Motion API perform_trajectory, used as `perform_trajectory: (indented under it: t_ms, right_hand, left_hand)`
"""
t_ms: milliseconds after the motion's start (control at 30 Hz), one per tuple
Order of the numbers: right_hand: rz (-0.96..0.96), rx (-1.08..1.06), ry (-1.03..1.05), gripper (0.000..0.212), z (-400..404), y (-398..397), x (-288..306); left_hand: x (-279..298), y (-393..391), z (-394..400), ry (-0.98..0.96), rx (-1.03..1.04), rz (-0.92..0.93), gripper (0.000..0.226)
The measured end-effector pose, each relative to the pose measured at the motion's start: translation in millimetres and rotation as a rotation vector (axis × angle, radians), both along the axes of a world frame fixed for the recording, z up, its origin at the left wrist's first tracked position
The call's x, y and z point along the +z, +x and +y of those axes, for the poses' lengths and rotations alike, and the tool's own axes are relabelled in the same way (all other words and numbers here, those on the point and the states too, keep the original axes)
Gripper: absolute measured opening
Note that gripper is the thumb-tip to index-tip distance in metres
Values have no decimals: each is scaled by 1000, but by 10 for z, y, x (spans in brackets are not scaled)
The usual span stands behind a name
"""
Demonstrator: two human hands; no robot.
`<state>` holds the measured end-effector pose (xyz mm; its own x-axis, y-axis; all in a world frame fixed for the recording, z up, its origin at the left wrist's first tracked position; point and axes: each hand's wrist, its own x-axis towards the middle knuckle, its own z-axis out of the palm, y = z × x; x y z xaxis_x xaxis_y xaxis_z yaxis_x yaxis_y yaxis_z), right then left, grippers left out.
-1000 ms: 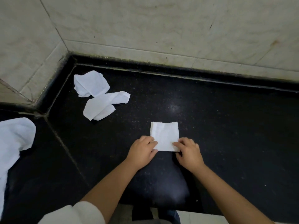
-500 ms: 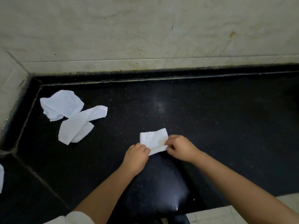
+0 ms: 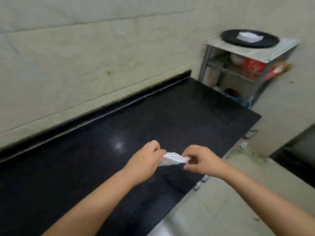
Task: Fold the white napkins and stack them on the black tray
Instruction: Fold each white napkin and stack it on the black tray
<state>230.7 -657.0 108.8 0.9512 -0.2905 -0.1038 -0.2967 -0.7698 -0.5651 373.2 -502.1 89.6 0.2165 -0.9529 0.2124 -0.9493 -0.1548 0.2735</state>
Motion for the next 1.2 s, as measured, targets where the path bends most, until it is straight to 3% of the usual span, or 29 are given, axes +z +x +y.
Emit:
perform_trajectory:
  t_ms: [133,200,333,400,533,767,900,1067,1200]
  right_hand:
    - [-44,-61,-224,28,-929,-699,88]
    - [-58,-81,-297,32,-1414,-997,263]
    - [131,65,-483,30,-2367,-1410,652]
    - [167,76,-563,33,-2795,-1496,825]
    - [132,-13,-646,32,-3671,-1525,1027]
    - [-90,-133,-473,35,-5292,-1312,1104]
    - [-145,-97,-228,25,-6131,-1144,1366]
    - [-139,-52,-454,22,-7048,-753,1669]
    - [-207,-32,-523,21,-7715,-373,1782]
  left_hand:
    - [284,-532,-1152,115,-128,14,78]
    - [409,-716,-1680,134,-202,-44,70]
    - [591,-1068,-2616,76,-294,-279,53]
    - [742,-1219,-3065,127,-247,-380,36]
    - [979,-1317,-3982,270,-180,-482,28]
    - [1360,-1133,-5645,142,-113,-308,30]
    - [1634,-851,-6525,119,-138,-270,36]
    - [1953,-577,-7360,79,-86,-234,45]
    - [2025,-313,-7849,36,29,-227,18]
